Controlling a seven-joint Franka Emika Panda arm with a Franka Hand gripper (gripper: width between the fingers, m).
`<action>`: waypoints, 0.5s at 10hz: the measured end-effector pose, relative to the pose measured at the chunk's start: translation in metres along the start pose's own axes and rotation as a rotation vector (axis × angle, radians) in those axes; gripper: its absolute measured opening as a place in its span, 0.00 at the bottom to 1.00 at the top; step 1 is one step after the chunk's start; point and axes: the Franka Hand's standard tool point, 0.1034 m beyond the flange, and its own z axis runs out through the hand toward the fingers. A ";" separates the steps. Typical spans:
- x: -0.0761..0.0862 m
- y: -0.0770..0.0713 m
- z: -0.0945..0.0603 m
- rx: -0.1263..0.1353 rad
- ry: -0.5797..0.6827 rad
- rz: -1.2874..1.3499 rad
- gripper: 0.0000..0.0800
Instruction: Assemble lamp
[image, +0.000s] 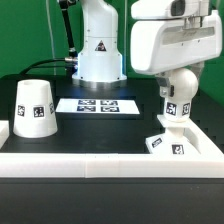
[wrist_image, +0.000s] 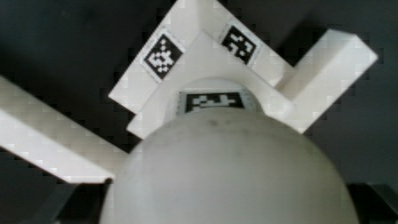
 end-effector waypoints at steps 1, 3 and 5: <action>0.000 0.001 0.000 0.000 0.000 0.130 0.72; 0.000 0.002 0.000 -0.001 0.000 0.289 0.72; 0.000 0.003 0.000 -0.002 0.001 0.424 0.72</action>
Offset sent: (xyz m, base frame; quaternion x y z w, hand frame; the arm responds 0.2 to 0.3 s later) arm 0.0000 0.0000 0.0000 0.0000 0.0000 0.1938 0.9810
